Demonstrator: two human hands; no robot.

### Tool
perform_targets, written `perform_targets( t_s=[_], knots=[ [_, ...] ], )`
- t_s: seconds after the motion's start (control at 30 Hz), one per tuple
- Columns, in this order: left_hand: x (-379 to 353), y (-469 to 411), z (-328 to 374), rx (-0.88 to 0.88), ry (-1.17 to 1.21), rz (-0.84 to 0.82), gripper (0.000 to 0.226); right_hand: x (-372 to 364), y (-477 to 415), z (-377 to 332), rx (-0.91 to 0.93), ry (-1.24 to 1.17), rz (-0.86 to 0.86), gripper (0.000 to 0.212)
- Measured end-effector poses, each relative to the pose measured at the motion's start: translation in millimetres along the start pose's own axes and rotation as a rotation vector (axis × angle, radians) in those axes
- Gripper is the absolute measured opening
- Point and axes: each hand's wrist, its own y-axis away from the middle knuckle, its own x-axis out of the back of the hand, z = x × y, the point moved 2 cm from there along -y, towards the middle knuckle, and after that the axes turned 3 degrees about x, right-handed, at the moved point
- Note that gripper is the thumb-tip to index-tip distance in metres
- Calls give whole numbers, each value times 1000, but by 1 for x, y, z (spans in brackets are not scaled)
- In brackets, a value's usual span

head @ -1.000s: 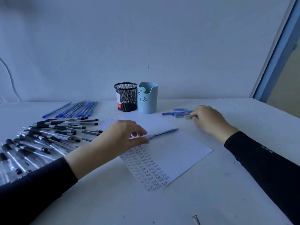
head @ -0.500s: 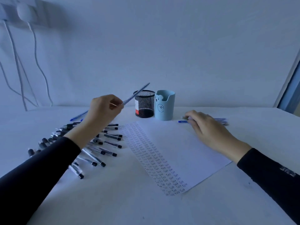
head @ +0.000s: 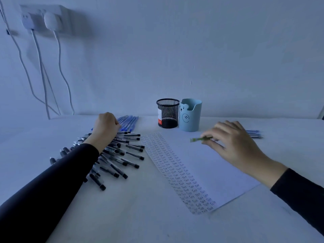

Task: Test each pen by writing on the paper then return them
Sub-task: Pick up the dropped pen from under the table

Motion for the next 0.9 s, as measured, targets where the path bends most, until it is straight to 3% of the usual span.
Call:
perform_targets(
  t_s=[0.13,0.23,0.37,0.47,0.57,0.73,0.9],
  knots=[
    [-4,-3,1,33,-24,-29,57,8,-2,-7,-182,-237,56,22],
    [-1,1,4,7,-64,-51,35,6,0,-12,-508,-699,-43,7],
    [10,23,38,-242,11,-81,16,6,0,-20,-795,-1113,-190,33],
    [9,64,76,-481,138,-289,23,12,-1,-30,-784,-1144,-206,24],
    [-1,102,105,-647,165,-446,41,20,8,-43,-787,-1118,-185,30],
    [-20,119,114,-706,148,-423,41,27,33,-65,-756,-1060,-259,48],
    [-28,121,109,-752,137,-439,67,28,40,-71,-728,-974,-278,50]
  ],
)
